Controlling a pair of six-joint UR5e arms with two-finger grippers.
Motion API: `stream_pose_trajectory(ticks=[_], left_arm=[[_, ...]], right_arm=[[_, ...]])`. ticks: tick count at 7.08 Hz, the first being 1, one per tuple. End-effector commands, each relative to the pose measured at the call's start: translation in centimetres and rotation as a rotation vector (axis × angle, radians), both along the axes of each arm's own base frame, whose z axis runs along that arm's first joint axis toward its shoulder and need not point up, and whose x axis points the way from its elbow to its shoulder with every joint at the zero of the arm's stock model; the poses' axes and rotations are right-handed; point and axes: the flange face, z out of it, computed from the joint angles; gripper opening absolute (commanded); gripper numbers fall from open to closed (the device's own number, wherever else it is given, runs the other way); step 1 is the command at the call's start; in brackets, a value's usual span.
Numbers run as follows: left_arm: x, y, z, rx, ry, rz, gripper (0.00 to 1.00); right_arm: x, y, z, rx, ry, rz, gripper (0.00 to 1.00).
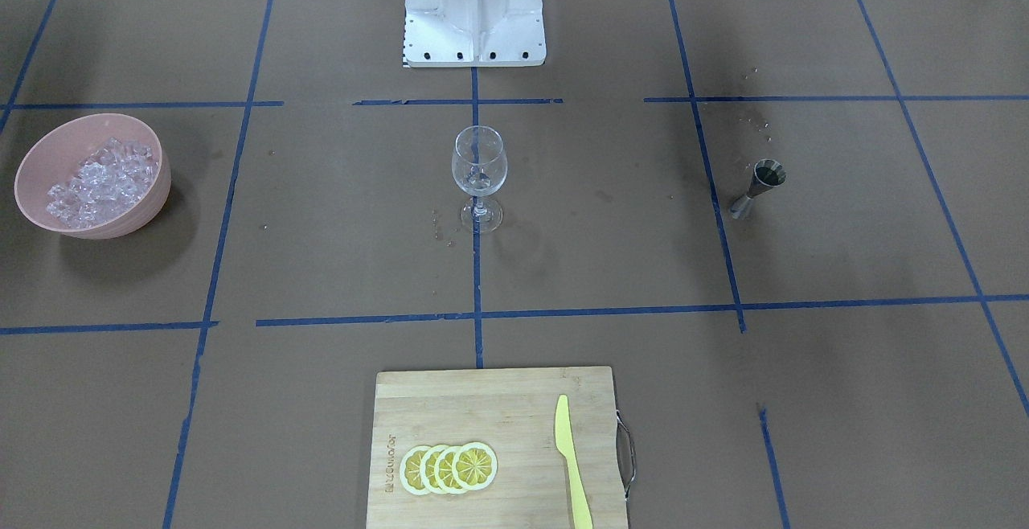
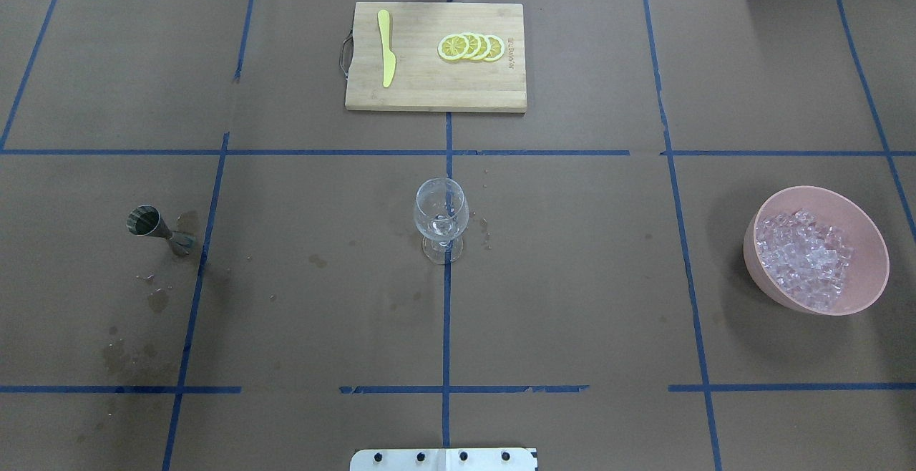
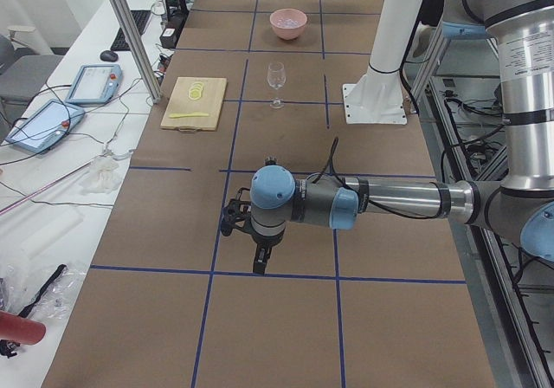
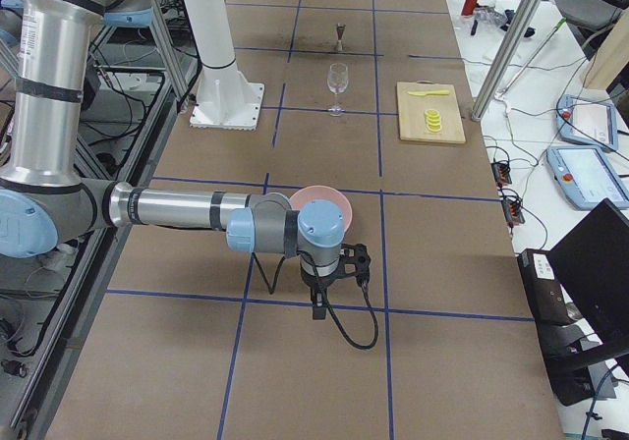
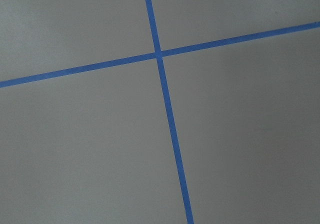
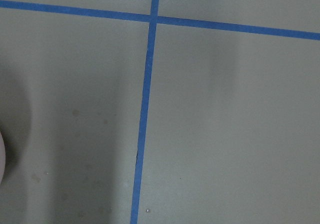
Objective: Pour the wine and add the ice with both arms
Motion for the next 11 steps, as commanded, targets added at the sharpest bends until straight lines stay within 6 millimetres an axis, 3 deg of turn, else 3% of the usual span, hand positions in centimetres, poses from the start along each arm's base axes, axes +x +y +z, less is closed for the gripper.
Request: stream_pose_trajectory(ticks=[1, 3, 6, 8, 11], left_arm=[[0.0, -0.2, -0.3, 0.006, 0.000, 0.000, 1.00], [0.0, -0.3, -0.3, 0.007, -0.001, -0.001, 1.00], [-0.1, -0.5, -1.0, 0.067, -0.011, 0.000, 1.00], [0.0, -2.1, -3.2, 0.147, -0.002, -0.005, 1.00], [-0.2, -4.3, -7.0, 0.370, -0.003, -0.008, 1.00]], right_arm=[[0.0, 0.0, 0.0, 0.000, 0.000, 0.000, 1.00], [0.0, 0.4, 0.3, -0.009, 0.000, 0.000, 1.00], [-0.2, -0.7, -2.8, 0.051, -0.027, 0.005, 1.00], [-0.4, -2.8, -6.6, 0.174, -0.055, 0.009, 1.00], [-0.8, -3.2, -8.6, 0.164, -0.129, 0.079, 1.00]])
